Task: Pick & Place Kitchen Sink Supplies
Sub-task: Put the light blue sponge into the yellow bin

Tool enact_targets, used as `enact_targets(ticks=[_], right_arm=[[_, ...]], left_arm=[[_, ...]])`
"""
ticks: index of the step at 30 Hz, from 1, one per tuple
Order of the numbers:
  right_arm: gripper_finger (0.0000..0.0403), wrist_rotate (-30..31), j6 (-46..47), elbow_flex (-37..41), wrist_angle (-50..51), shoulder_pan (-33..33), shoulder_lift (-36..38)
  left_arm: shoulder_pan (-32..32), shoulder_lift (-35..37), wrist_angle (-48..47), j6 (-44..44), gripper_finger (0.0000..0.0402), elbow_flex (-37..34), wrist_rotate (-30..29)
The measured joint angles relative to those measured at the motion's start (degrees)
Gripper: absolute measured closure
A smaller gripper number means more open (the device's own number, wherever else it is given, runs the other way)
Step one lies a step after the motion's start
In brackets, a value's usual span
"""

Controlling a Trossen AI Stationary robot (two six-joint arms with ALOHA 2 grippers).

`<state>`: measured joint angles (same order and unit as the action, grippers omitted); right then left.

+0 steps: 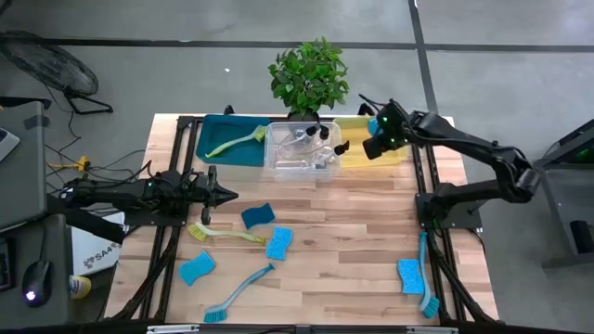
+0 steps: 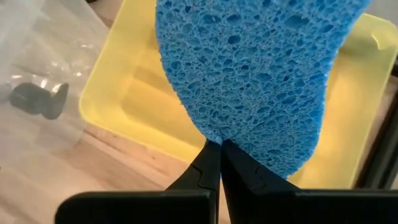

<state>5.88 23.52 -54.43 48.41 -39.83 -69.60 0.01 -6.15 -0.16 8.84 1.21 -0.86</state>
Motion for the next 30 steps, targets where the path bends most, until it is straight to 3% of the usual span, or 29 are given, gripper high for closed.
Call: enact_targets(ticks=[10,16,30], right_arm=[[0.0403,-0.21,-0.6,0.0,-2.37,-5.09,-8.45],[0.0403,3.07,0.49,0.0,-2.49,-8.44,-12.96],[0.0403,2.75,1.51,0.0,-3.55,-12.4,-17.01]], left_arm=[[0.0,0.0,0.0,0.02,0.0401,0.0,0.0],[0.0,0.0,0.02,0.02,0.0401,0.0,0.0],[0.0,0.0,0.02,0.0,0.0401,0.0,0.0]])
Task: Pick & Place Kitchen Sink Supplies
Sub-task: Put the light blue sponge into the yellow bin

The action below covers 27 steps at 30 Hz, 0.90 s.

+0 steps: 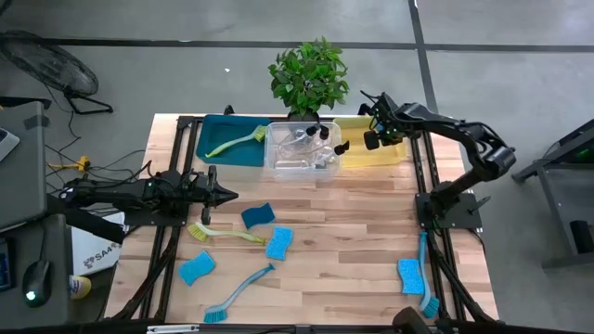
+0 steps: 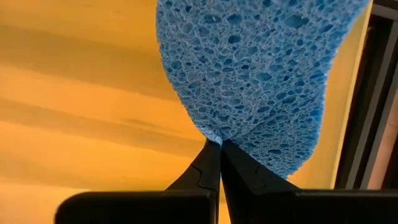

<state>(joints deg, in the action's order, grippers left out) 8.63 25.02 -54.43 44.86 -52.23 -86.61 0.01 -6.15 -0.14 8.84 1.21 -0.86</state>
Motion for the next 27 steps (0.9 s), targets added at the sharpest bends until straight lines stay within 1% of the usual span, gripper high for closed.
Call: enact_targets(ticks=[9,22,27], right_arm=[[0.0403,-1.38,0.67,0.0,0.33,-1.37,-2.14],[0.0402,-1.56,0.13,0.0,0.55,-1.41,-2.32],[0.0386,-1.56,0.02,0.0,0.97,-1.39,-2.32]], left_arm=[[0.0,0.02,0.0,0.02,0.0401,0.0,0.0],[0.0,0.0,0.0,0.02,0.0401,0.0,0.0],[0.0,0.02,0.0,0.0,0.0401,0.0,0.0]])
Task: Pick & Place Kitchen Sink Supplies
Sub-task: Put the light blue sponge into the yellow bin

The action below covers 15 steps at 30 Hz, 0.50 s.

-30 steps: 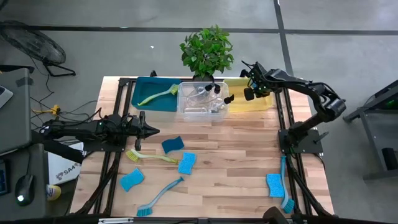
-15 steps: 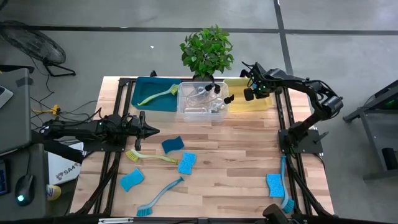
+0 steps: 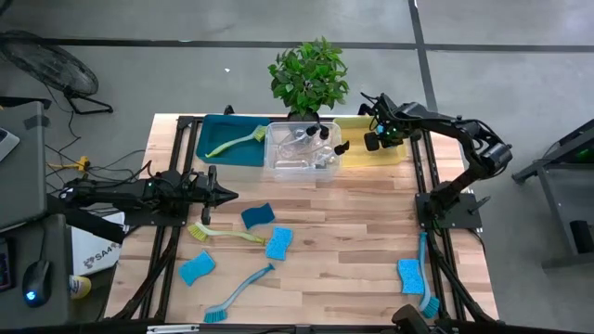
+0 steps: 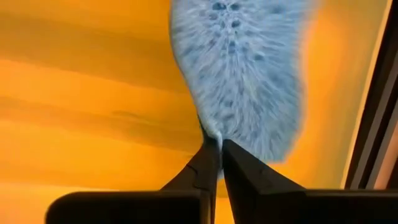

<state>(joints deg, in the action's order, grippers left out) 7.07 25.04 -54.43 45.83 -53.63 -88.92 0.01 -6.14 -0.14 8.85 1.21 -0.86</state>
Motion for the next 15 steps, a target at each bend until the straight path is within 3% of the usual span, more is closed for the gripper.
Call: enact_targets(ticks=[15], right_arm=[[0.026,-3.05,-1.04,-0.02,0.27,0.04,0.69]], left_arm=[[0.0,0.0,0.0,0.01,0.0401,0.0,0.0]])
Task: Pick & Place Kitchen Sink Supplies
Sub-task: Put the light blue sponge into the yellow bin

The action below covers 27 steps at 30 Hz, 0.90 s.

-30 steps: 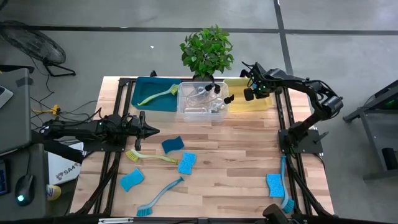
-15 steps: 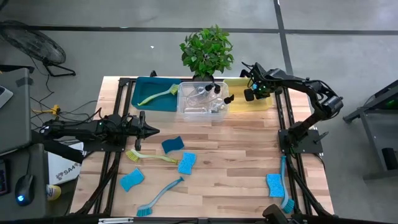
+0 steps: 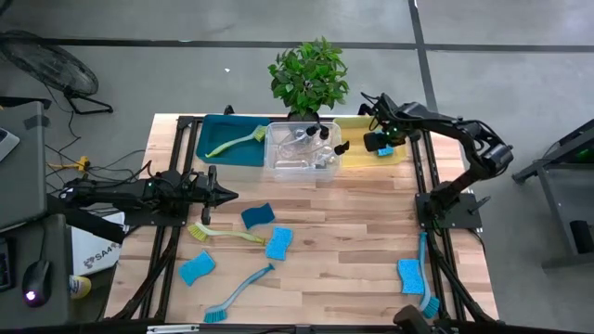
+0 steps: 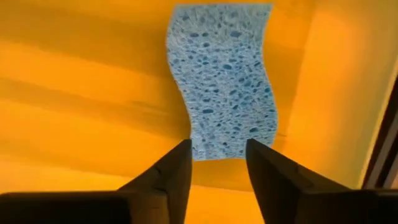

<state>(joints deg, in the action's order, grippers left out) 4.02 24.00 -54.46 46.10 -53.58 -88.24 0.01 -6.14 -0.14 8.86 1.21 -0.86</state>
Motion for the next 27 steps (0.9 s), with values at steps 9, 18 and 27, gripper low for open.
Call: enact_targets(ticks=[9,18,27], right_arm=[[0.0225,-0.28,-1.1,-0.02,-0.01,-0.04,6.96],[0.0224,-3.56,-1.95,-0.02,3.67,1.93,14.88],[0.0224,-3.59,-1.02,-0.04,12.15,7.91,19.17]], left_arm=[[-0.02,0.0,0.0,-0.01,0.0401,0.01,0.0],[0.0,-0.01,0.0,0.0,0.0401,0.02,0.0],[-0.02,0.0,0.0,0.0,0.0401,0.0,0.0]])
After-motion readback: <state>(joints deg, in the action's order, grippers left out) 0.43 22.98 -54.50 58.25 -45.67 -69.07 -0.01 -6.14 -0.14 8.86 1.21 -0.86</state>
